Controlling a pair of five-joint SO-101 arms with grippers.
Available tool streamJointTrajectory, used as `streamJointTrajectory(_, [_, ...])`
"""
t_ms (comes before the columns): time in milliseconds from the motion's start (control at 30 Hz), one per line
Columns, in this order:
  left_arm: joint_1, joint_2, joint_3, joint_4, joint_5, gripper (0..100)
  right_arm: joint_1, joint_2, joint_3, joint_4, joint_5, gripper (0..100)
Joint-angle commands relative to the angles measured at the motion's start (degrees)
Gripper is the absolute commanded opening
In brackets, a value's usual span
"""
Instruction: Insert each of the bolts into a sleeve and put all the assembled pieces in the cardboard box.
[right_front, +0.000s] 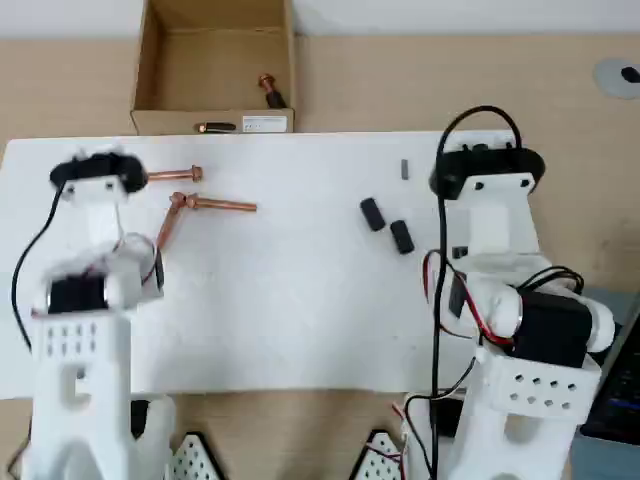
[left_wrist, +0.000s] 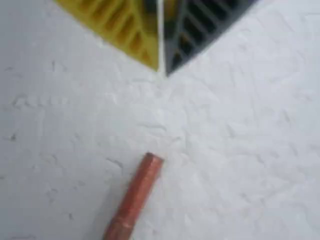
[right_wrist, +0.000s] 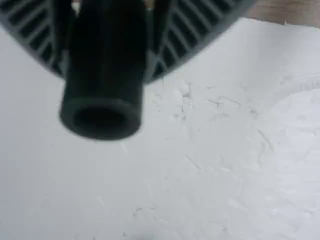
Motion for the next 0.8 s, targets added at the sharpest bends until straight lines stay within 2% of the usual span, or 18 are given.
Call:
streamJointTrajectory(0, [-0.18, 12.62, -11.43, 0.44, -1.85, 1, 2.07, -1.10, 0.13, 0.53, -0.44, 1.0])
streamJointTrajectory(333, [-0.09, 40.48, -38.51, 11.25, -14.15, 1, 4.09, -1.01, 0.57, -0.35, -0.53, 1.0])
streamJointTrajectory(567, [0.09, 56.31, -52.84, 17.23, -17.14, 1, 4.09, -1.10, 2.77, -2.37, -0.53, 1.0])
streamJointTrajectory(767, [0.09, 66.51, -62.95, 20.40, -18.29, 10, 4.09, -1.10, 4.00, -3.43, -0.53, 1.0])
